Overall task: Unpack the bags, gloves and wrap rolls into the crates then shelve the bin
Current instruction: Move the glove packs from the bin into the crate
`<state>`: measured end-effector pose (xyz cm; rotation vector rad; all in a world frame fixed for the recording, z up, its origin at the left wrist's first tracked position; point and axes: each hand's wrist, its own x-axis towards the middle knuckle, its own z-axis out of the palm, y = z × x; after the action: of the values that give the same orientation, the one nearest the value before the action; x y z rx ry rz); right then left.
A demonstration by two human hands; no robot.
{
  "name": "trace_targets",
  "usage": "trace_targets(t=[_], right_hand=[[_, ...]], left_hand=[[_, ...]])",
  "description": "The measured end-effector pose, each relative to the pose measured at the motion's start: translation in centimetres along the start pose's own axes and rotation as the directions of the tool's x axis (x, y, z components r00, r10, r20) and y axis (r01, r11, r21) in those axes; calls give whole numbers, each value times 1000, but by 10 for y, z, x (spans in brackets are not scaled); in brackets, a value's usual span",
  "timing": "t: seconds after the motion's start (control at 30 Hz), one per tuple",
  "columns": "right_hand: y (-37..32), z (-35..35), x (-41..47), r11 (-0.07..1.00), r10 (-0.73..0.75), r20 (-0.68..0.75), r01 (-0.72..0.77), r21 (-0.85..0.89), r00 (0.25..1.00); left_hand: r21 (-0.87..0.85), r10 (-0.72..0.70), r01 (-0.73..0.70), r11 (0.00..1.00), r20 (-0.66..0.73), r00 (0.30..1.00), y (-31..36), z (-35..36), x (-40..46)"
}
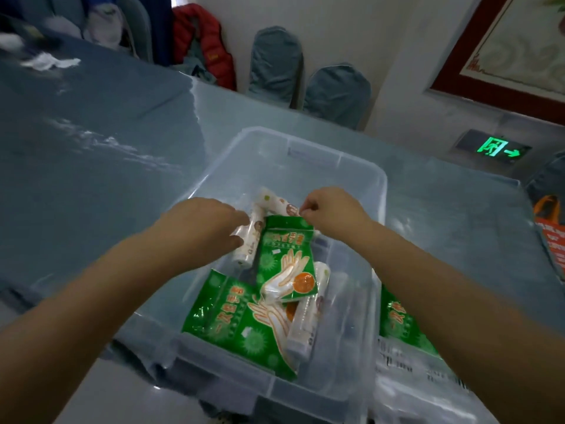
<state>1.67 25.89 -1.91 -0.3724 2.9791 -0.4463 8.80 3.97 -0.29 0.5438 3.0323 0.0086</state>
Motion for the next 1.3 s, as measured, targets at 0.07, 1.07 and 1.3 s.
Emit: trace_targets(t=[0.07,1.07,1.3], right_hand=[[-5,18,26,990,110,169,-94,-102,979],[-7,-49,-17,681,322,89,-295,671,943],[49,-98,-72,360,249,57,-147,921,967]], left_hand=[[-21,16,-15,1000,16,1000,-21,4,2],[-690,-61,3,724,-59,996,-37,15,43],[-983,-31,140,-118,145,989,48,-32,70]])
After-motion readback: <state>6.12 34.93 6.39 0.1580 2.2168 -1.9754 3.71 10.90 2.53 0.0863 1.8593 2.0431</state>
